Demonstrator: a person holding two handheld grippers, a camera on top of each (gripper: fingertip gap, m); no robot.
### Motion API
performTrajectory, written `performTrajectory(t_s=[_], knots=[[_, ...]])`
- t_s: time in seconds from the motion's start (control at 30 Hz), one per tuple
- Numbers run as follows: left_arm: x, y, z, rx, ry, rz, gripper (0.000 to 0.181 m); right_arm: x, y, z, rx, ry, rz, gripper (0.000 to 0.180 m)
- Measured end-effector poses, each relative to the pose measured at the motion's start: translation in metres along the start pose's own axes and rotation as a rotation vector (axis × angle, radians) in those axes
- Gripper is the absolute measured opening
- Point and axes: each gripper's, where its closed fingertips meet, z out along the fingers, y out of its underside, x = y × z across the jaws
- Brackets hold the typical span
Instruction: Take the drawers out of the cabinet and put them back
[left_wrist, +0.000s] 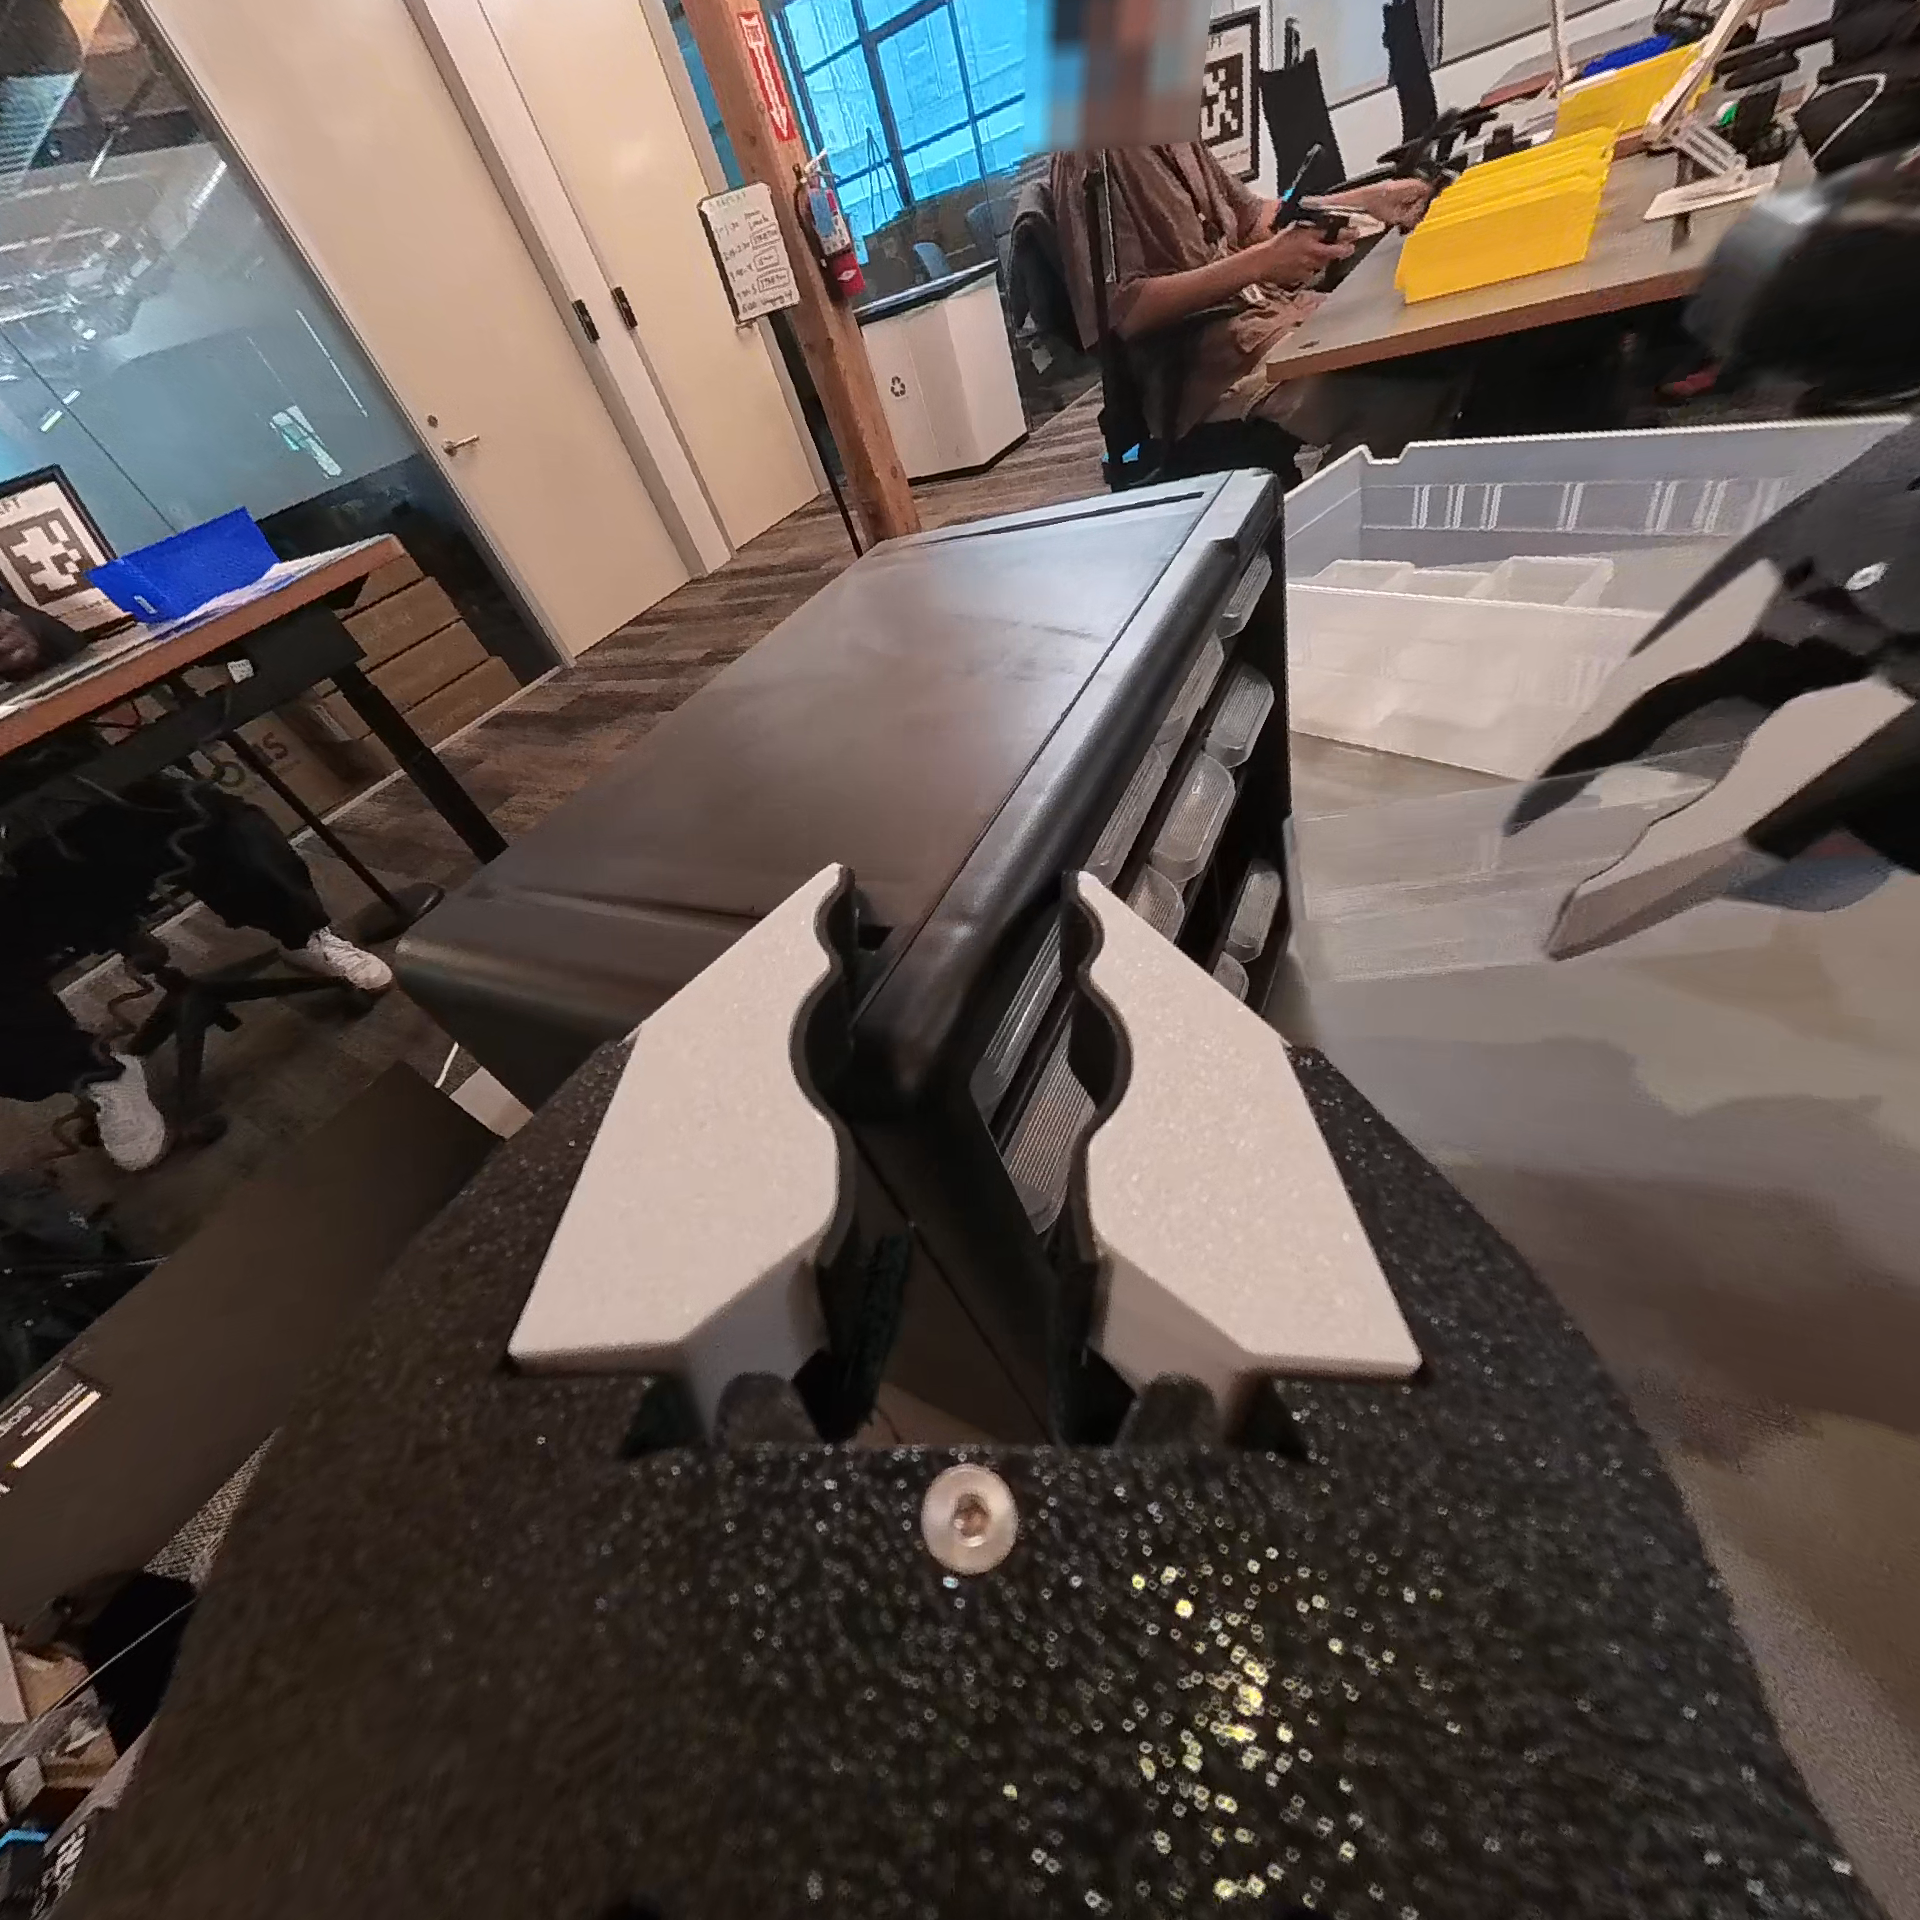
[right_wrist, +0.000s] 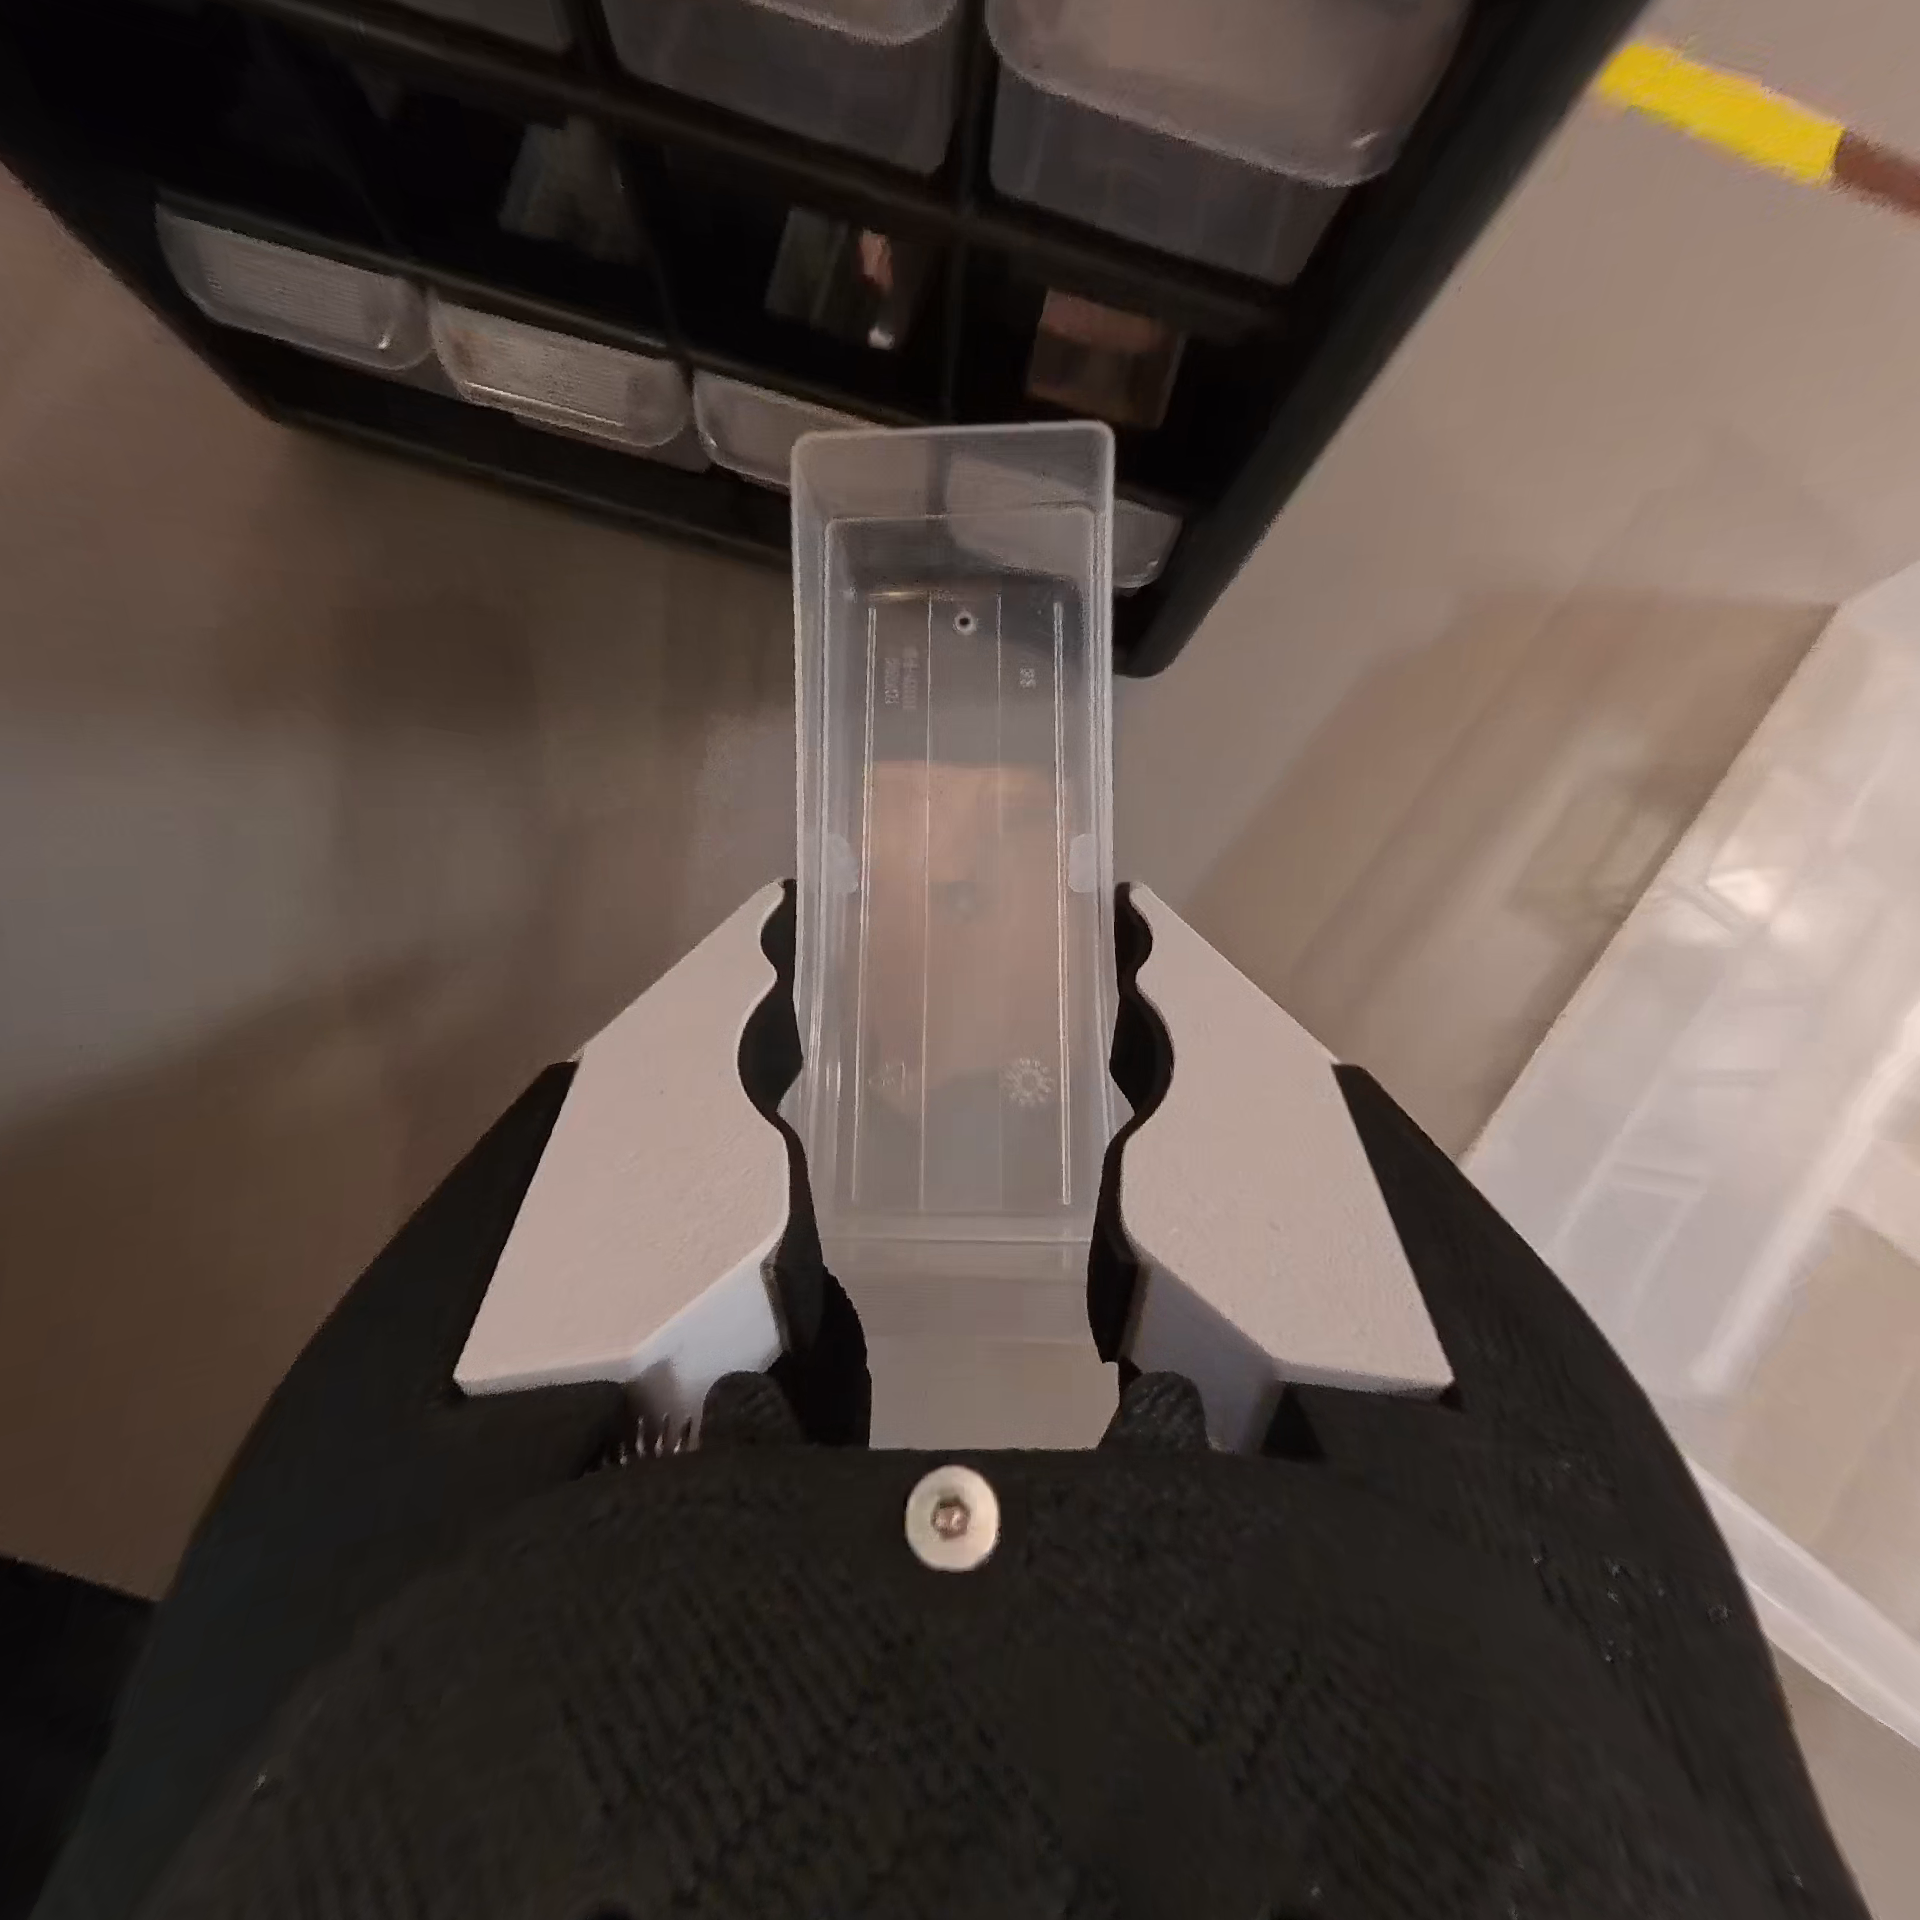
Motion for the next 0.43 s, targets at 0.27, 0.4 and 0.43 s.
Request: performTrajectory(t_s=[0.27, 0.4, 0.43], knots=[[0.000, 0.000, 0.000, 0.006, 0.003, 0.003, 0.037, 0.137, 0.009, -0.124, 0.143, 0.338, -0.180, 0.059], [0.000, 0.000, 0.000, 0.006, 0.003, 0.003, 0.037, 0.204, 0.058, -0.134, -0.195, 0.339, -0.393, 0.059], [0.000, 0.000, 0.000, 0.006, 0.003, 0.002, 0.037, 0.214, 0.070, -0.130, -0.277, 0.299, -0.430, 0.059]])
